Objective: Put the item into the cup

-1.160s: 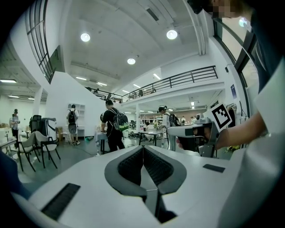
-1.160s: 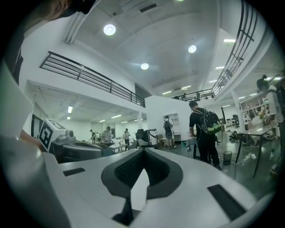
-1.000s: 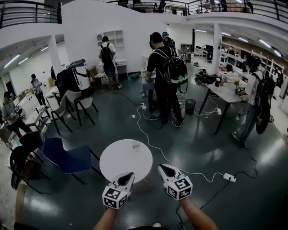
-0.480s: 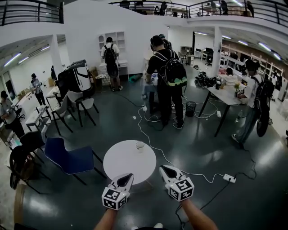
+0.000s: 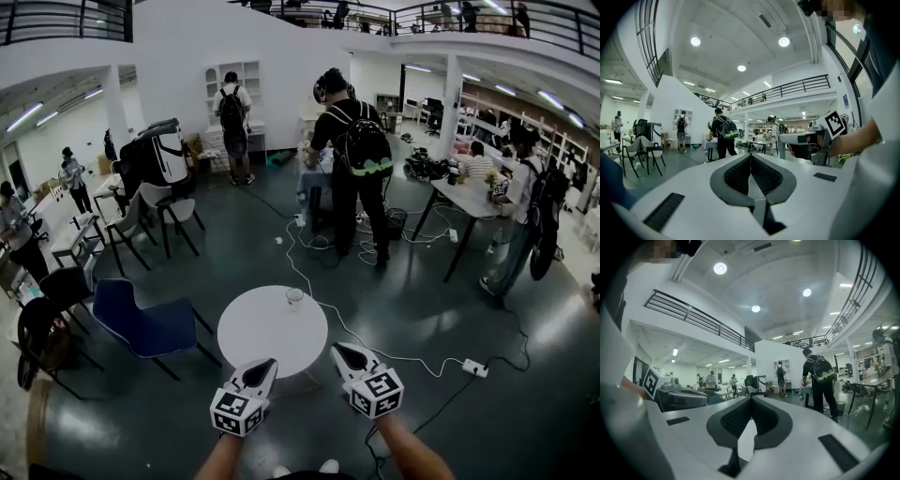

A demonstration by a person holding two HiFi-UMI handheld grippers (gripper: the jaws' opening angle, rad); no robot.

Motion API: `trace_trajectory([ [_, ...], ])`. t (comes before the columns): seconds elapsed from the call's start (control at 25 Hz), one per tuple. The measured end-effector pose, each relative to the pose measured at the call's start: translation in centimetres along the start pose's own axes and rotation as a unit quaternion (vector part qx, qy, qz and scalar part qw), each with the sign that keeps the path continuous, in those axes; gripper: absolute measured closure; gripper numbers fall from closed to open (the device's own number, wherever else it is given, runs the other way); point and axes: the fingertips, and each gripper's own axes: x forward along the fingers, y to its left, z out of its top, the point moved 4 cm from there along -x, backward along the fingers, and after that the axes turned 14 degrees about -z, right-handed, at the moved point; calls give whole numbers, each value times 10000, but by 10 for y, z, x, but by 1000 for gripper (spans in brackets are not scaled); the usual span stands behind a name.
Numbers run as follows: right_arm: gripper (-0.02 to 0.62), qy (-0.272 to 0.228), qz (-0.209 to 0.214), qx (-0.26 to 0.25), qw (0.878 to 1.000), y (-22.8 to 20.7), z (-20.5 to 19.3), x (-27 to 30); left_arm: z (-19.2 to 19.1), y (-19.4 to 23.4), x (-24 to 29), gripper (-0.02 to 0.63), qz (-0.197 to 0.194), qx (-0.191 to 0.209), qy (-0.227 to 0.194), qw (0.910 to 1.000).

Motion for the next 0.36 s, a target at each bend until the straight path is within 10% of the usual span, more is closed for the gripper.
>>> trace_trajectory([
  [0.36, 578, -40, 38, -5, 10000, 16, 2, -2, 1, 2, -14, 589, 4, 2, -99, 10000],
])
